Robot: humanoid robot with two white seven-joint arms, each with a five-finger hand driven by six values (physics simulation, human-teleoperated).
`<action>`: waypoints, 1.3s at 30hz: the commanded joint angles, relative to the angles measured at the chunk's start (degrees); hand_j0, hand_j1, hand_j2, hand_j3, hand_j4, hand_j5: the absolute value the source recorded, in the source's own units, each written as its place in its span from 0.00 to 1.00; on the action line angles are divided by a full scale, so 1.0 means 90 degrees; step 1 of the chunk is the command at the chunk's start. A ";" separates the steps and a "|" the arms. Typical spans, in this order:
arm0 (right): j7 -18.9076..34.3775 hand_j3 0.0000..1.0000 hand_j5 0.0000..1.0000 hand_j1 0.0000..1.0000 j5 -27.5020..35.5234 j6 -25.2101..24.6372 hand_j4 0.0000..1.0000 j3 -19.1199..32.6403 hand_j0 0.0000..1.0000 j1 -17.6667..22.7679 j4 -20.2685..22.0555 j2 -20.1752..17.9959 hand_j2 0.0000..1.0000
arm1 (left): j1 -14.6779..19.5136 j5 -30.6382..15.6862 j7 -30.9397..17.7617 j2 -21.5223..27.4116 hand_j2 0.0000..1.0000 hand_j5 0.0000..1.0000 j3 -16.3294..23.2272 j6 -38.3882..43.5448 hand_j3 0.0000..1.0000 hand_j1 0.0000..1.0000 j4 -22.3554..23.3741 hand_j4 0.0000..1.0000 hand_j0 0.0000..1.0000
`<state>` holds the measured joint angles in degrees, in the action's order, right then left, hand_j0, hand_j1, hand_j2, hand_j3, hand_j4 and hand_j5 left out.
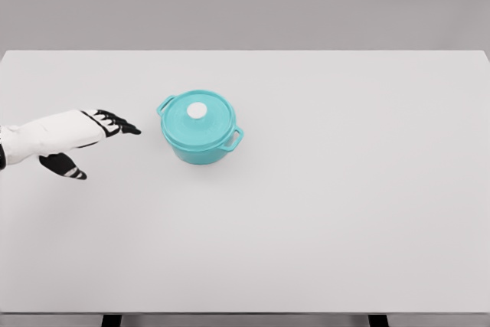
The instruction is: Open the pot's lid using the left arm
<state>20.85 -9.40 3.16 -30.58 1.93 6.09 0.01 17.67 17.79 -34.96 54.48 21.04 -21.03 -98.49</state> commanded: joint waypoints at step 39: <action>-0.0003 1.00 1.00 1.00 0.0009 -0.0028 1.00 0.0000 1.00 0.0010 -0.0041 -0.0001 1.00 | 0.4463 0.0182 -0.0004 -0.1591 0.99 0.99 0.3658 -0.0818 0.99 0.99 0.1539 0.99 0.99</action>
<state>20.84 -9.34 2.89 -30.57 2.02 5.72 0.01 57.92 19.87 -35.03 40.61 53.89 -28.48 -84.84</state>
